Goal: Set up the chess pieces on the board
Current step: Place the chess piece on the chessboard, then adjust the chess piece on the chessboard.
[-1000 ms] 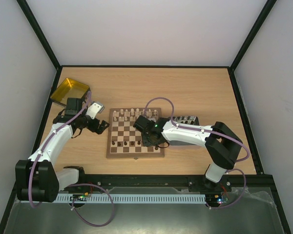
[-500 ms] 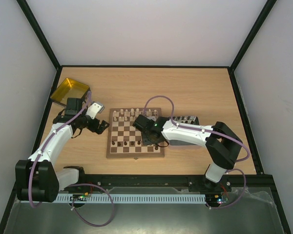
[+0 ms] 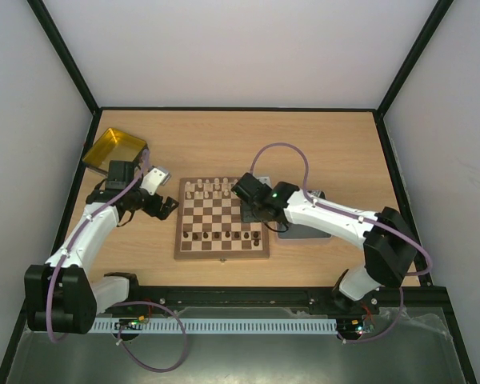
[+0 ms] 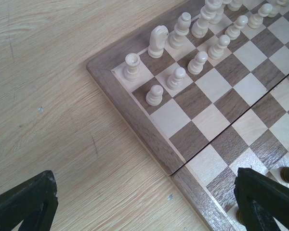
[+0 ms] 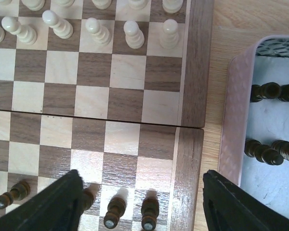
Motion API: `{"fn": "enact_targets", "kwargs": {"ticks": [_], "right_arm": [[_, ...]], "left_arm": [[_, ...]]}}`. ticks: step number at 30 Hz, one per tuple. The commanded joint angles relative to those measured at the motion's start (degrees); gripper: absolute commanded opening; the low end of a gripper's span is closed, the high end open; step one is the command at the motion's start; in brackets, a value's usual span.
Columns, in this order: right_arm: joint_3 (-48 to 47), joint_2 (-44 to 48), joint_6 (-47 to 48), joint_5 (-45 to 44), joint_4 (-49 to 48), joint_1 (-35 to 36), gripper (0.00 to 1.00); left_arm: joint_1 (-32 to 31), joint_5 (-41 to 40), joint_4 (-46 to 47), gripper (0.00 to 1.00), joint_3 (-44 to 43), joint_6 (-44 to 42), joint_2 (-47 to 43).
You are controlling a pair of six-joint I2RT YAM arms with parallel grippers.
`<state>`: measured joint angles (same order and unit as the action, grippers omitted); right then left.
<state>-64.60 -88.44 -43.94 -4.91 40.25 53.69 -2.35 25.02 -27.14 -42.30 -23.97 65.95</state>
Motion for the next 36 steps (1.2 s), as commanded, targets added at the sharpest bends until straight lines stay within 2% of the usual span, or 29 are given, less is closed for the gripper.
{"fn": "enact_targets", "kwargs": {"ticks": [1,5,7,12,14,17,21,25,29,36], "right_arm": [[0.74,1.11,0.72,-0.49,0.18,0.01,0.66],[0.31,1.4,1.26,-3.67,1.32,-0.52,0.74],[0.4,1.96,1.71,-3.43,1.3,-2.1,0.72],[2.67,4.72,4.23,0.05,-0.4,-10.6,0.49],[2.49,4.78,5.36,0.44,-0.09,-11.84,0.41],[2.62,4.83,5.86,3.38,0.05,-11.93,0.38],[3.34,5.4,5.94,5.08,-0.35,-11.07,0.35],[2.19,5.81,6.35,3.59,0.82,-9.23,0.35],[0.24,5.39,6.5,2.97,1.58,-6.35,0.35],[-1.57,3.19,6.38,3.32,1.86,-3.46,0.35]], "left_arm": [[-0.24,-0.32,0.81,1.0,0.94,0.23,-1.09],[-0.27,-0.36,0.94,1.0,1.06,0.21,-1.05],[-0.24,-0.28,0.94,0.99,1.02,0.24,-1.0],[-0.29,-0.31,1.12,0.99,0.91,0.19,-1.0],[-0.23,-0.48,1.04,0.99,0.95,0.13,-1.14],[-0.2,-1.39,1.03,0.89,0.91,-0.32,-1.19],[-0.28,0.43,-0.05,0.65,0.74,-1.47,-1.0],[-0.29,1.11,-0.68,0.61,0.64,-2.12,-0.98],[-1.49,2.96,-3.66,0.51,-0.47,-4.87,-1.0],[-9.44,3.91,-9.41,0.53,-1.18,-9.81,-2.93]]}}
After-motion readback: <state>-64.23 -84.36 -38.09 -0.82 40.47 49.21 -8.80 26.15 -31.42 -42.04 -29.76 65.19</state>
